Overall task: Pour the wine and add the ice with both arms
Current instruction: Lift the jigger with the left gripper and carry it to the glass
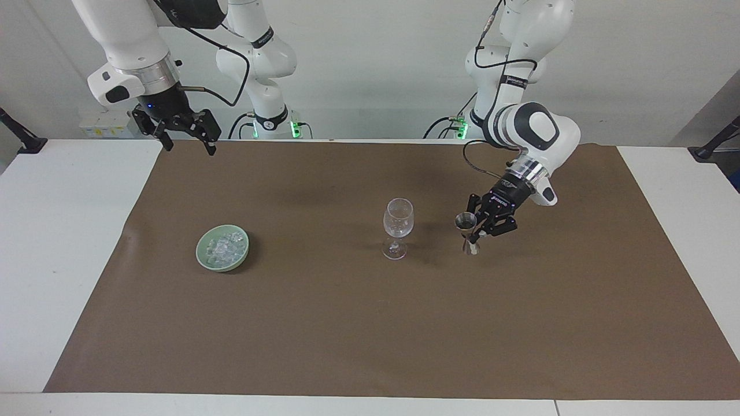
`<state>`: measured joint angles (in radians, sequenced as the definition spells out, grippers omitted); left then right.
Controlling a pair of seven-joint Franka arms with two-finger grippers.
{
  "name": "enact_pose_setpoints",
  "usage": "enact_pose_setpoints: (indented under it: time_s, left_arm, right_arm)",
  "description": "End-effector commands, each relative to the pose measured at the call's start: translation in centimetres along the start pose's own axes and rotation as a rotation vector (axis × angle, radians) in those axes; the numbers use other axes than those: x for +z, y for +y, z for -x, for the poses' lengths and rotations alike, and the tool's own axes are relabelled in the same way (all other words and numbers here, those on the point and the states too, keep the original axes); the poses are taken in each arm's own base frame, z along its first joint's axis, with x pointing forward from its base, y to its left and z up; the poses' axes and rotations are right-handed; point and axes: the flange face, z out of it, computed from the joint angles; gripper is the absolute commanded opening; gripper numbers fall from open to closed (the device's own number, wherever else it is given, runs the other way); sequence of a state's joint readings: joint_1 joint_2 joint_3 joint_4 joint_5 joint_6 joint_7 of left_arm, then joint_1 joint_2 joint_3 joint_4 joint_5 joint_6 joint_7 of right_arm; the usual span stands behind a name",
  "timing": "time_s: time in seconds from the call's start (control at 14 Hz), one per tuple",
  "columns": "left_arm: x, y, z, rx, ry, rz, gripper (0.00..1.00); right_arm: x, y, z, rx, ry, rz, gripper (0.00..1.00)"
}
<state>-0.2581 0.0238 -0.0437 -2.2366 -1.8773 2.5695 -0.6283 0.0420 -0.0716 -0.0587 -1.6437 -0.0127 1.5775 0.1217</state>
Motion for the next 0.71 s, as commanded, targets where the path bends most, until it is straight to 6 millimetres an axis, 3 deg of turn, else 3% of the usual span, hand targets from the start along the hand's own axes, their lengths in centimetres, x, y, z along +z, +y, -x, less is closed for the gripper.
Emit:
enact_pose_setpoints:
  time_s: [0.0,0.64]
  left_arm:
    - [-0.1,-0.2,1.2,0.000,0.003,0.025,0.00]
    - [1.3,-2.2,3.4,0.091,0.042,0.020,0.00]
  right_arm:
    - [-0.2,0.2,0.8,-0.028,-0.004,-0.017,1.00]
    - [-0.2,0.2,0.8,-0.028,-0.004,-0.017,1.00]
